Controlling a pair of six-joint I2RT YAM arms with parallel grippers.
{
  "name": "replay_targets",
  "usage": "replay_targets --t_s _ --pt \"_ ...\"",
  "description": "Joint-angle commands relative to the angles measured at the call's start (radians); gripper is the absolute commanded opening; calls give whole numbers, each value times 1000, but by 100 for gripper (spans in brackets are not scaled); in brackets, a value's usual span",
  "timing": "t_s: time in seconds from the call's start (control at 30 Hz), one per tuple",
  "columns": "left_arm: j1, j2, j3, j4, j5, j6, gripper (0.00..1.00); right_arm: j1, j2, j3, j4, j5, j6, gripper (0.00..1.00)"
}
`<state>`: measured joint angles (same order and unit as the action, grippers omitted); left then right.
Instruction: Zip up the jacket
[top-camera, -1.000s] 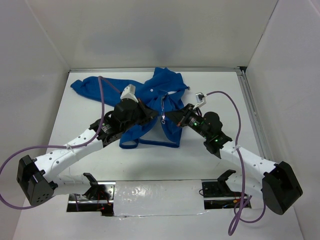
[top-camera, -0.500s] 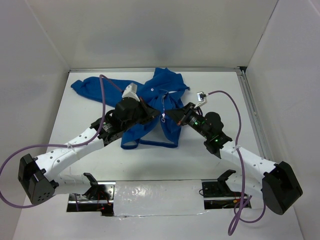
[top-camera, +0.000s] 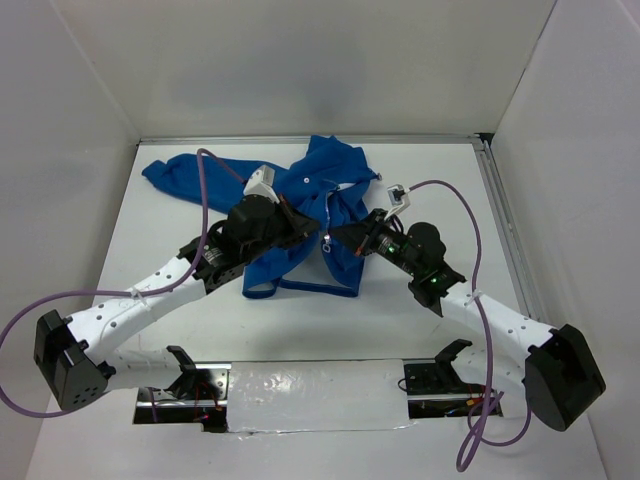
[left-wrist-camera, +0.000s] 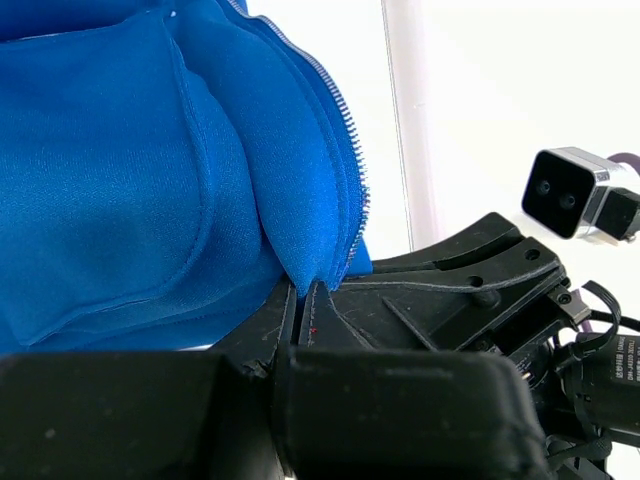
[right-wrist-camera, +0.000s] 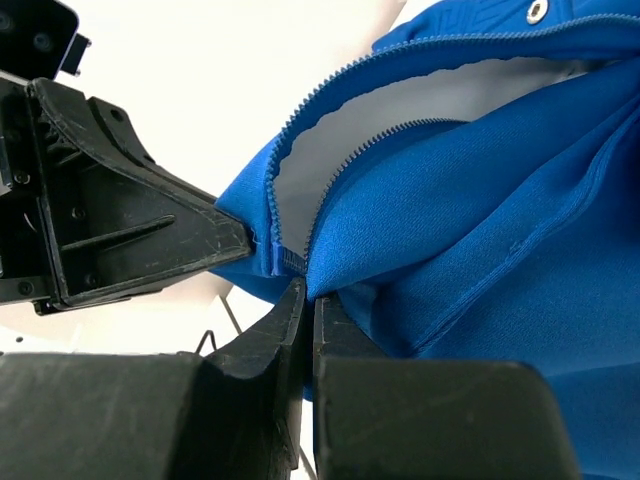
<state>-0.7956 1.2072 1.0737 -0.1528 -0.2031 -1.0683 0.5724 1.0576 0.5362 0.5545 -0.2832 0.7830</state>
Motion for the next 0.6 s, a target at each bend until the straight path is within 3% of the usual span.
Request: replay_targets --t_s 0.0,0.57 --pt "-10 -29 34 75 27 22 0 4 -33 30 74 -28 -19 0" --pt "-11 -57 9 71 39 11 0 4 -87 -15 134 62 16 0"
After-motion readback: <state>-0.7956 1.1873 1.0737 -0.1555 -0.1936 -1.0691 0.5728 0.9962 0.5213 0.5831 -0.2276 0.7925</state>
